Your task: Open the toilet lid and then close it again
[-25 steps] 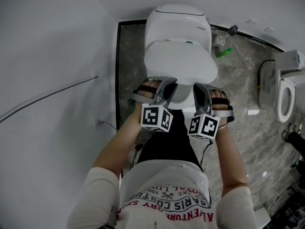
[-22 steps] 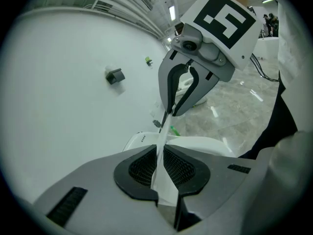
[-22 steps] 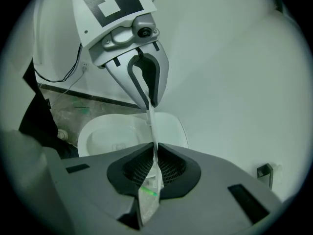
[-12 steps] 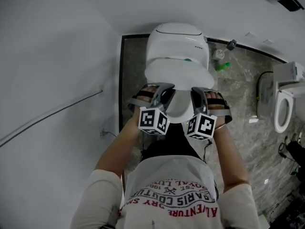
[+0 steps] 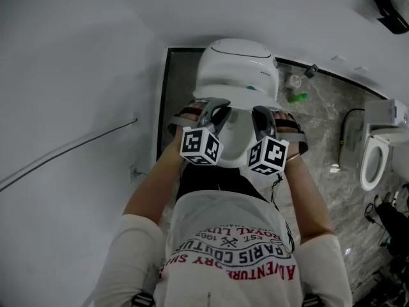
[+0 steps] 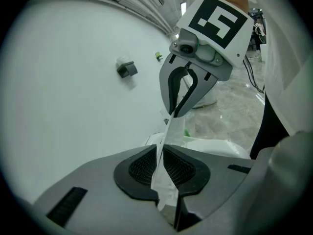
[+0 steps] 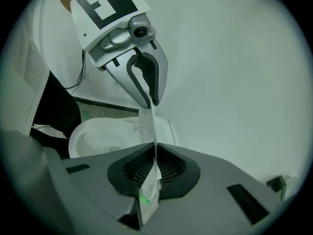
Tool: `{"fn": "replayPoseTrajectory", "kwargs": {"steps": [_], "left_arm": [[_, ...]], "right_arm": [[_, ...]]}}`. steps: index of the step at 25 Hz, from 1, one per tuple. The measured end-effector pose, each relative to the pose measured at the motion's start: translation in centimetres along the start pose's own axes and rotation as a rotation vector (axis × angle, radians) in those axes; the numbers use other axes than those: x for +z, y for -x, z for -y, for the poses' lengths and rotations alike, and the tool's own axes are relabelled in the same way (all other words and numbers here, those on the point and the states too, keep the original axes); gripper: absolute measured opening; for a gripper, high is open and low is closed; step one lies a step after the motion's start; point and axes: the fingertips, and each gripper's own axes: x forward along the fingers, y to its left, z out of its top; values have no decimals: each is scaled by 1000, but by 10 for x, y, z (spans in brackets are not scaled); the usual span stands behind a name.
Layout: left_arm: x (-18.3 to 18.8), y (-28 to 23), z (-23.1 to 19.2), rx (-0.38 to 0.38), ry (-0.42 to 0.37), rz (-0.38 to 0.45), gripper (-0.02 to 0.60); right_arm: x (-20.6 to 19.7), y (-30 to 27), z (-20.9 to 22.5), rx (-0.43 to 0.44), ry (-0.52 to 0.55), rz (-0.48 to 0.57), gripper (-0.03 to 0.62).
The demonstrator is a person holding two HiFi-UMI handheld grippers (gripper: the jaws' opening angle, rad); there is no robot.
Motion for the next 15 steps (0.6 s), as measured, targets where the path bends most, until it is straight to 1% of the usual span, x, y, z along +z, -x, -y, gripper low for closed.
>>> {"fn": "replayPoseTrajectory", "kwargs": {"steps": [3,7,12,15], "left_arm": [[0,-6,-13,3,10,-1,49],[2,-17,-33,-16,44,10,51],[3,-32,-57,-40,17,24,51],[2,-42,-73,-45,13,35,51]], "right_arm": [[1,-6,13,6,-12,8,28],[-1,-15,34,17,-24,4,28],[-3,-27,58,19,-47,-13,28],[-4,-38,75,22,-57,-18,29]]}}
